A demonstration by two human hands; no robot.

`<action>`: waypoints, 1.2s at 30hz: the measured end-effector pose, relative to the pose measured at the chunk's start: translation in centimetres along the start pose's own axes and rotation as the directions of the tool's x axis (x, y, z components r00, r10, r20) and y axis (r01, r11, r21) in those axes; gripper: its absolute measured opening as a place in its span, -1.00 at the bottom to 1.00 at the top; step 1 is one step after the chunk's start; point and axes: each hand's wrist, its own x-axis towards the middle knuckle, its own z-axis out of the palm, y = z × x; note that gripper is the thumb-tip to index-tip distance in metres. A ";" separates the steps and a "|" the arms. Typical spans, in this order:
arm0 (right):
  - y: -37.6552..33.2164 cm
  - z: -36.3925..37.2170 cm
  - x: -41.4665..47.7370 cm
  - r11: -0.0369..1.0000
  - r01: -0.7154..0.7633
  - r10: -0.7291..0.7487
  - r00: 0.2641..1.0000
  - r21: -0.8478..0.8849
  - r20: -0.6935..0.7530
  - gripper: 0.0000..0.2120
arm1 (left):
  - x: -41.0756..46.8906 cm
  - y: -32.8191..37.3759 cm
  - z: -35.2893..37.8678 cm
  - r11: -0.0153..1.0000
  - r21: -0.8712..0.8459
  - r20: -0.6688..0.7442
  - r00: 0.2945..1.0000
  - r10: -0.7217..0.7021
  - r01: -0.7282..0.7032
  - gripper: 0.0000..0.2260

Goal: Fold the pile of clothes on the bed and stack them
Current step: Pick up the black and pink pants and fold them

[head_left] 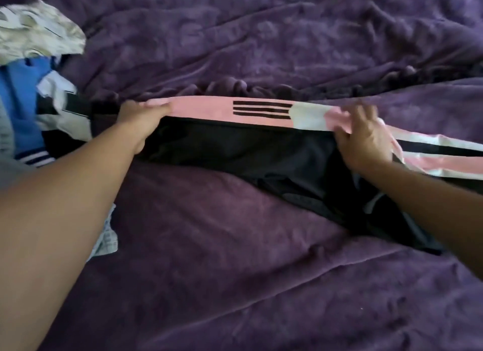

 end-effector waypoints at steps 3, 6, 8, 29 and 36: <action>-2.5 2.6 -4.3 0.964 0.263 -0.259 0.962 -0.037 0.090 -0.54 | 0.2 -0.9 0.7 0.981 -0.127 0.039 0.989 -0.139 0.143 -0.17; -4.4 6.3 -5.6 0.969 0.214 -0.162 0.926 -0.122 0.340 -0.40 | 0.3 -0.5 1.1 0.984 -0.098 0.133 0.981 -0.138 0.152 -0.35; -5.3 7.7 -5.3 0.964 0.193 -0.111 0.917 -0.183 0.383 -0.36 | 0.2 0.1 0.2 0.992 -0.106 0.074 0.995 -0.062 0.070 -0.65; 12.7 -2.0 -11.2 0.954 -0.215 0.160 0.954 0.211 0.252 -0.57 | -24.5 5.7 21.9 0.703 0.269 0.647 0.664 0.374 -0.658 -0.32; 21.5 -6.1 -12.8 0.916 -0.274 0.255 0.961 0.291 0.102 -0.73 | -27.2 3.0 26.6 0.554 0.518 0.618 0.733 0.285 -0.652 -0.31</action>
